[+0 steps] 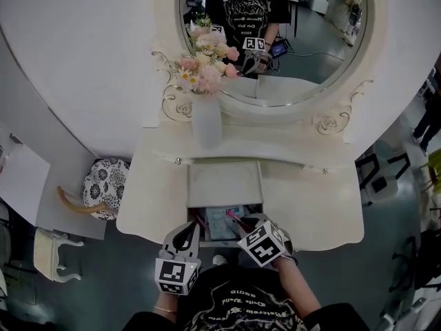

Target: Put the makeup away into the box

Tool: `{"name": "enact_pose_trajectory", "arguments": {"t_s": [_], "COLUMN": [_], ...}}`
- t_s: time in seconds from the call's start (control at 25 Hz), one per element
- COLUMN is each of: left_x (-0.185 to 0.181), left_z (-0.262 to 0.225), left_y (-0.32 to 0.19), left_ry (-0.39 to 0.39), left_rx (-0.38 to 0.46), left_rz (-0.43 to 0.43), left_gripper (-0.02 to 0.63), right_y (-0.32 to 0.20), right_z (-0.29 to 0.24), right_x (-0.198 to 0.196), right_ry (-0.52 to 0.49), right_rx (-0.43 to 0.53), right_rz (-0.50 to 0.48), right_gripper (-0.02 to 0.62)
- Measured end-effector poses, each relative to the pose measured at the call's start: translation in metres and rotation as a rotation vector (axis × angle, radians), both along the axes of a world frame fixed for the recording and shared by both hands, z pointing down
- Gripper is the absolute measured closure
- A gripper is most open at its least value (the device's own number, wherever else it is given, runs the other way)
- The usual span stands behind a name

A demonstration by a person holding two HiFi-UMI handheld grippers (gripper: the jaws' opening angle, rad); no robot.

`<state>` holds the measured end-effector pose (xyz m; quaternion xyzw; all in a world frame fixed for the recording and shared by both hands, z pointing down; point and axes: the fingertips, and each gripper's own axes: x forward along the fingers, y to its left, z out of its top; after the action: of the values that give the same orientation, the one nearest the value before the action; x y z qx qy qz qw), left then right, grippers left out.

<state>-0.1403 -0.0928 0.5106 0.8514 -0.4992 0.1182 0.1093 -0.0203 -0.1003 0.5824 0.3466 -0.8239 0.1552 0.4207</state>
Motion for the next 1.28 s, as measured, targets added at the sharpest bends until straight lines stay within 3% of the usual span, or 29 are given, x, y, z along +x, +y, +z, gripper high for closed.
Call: {"name": "enact_pose_trajectory", "arguments": {"t_s": [0.28,0.76,0.92,1.0,1.28], "left_x": [-0.003,0.001,0.002,0.003,0.001], "left_z": [-0.006,-0.002,-0.006,-0.006,-0.003], "left_y": [-0.001,0.002,0.000,0.000,0.001], "left_ry": [0.021,0.013,0.014,0.018,0.035], "left_rx": [0.027,0.018,0.029,0.030,0.015], "left_rz": [-0.022,-0.014,-0.011,-0.012,-0.023], "left_gripper": [0.589,0.589,0.589,0.589,0.589], "right_y": [0.007,0.006,0.003,0.002,0.003], "right_z": [0.004,0.000,-0.008,-0.012,-0.026], "right_x": [-0.005,-0.002,0.001,0.004,0.013], "right_ry": [0.034,-0.042,-0.134,-0.148,-0.195], "right_rx": [-0.012,0.001,0.027,0.044,0.127], "right_rz": [-0.058,-0.002,0.043,0.057,0.098], "right_gripper": [0.508,0.502,0.481,0.456,0.456]}}
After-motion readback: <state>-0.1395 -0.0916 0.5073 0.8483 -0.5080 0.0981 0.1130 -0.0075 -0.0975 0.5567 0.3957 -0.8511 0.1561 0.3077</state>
